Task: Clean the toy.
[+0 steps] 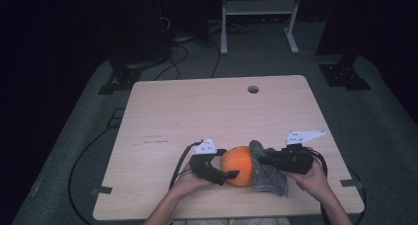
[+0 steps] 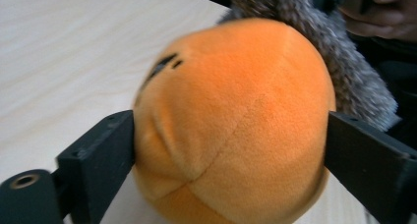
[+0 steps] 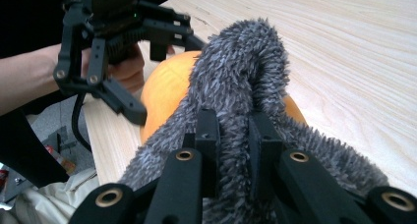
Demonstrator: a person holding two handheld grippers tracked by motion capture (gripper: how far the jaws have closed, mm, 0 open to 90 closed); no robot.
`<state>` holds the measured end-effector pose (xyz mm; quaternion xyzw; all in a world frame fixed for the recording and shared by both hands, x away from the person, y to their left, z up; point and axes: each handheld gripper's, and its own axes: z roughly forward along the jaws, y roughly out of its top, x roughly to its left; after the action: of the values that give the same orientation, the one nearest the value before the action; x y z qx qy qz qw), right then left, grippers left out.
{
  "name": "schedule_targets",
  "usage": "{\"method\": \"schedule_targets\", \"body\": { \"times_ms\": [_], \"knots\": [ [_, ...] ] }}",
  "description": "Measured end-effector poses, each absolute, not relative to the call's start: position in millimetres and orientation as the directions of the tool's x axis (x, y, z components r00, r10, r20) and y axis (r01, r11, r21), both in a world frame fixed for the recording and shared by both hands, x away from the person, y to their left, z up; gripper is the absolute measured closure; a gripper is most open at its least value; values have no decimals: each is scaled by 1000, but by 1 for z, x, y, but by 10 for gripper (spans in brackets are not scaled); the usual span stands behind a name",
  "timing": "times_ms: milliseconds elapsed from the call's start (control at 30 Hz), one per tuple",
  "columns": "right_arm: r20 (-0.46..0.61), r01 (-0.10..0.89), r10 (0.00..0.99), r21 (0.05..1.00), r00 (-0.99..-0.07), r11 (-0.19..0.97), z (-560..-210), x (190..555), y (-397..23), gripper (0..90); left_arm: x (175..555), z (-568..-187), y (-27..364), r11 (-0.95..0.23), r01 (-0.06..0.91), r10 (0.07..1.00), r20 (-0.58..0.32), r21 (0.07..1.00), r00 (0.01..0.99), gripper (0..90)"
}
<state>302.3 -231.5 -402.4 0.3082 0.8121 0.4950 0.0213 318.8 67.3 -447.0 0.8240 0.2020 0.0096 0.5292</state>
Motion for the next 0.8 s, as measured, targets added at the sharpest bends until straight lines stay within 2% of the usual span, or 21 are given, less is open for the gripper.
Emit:
{"method": "schedule_targets", "body": {
  "times_ms": [67,167,233,300,367,467,533,667,800],
  "knots": [
    [274,484,529,818,-803,311,-402,303,-233,771,314,-443,67,-360,287,350,-156,888,924,196],
    [275,475,541,837,-794,271,-396,301,-231,775,305,-429,68,-299,266,364,-148,917,919,322],
    [261,455,542,852,-799,260,-390,301,-229,776,301,-412,71,-262,253,367,-146,931,919,328],
    [304,462,516,862,-801,210,-389,303,-231,776,299,-399,76,-243,254,379,-150,936,913,327],
    [351,486,496,856,-794,173,-394,307,-230,775,298,-395,76,-296,248,412,-111,922,904,326],
    [330,521,538,816,-775,249,-408,314,-218,777,300,-408,71,-372,281,450,-93,885,888,324],
    [311,524,548,801,-776,288,-413,314,-213,779,301,-412,72,-354,299,464,-111,886,879,325],
    [313,466,484,853,-817,235,-390,305,-211,780,302,-408,69,-366,304,486,-99,880,868,323],
    [230,411,487,860,-842,303,-382,296,-195,775,300,-410,63,-383,289,458,-91,877,884,269]
  ]
}}
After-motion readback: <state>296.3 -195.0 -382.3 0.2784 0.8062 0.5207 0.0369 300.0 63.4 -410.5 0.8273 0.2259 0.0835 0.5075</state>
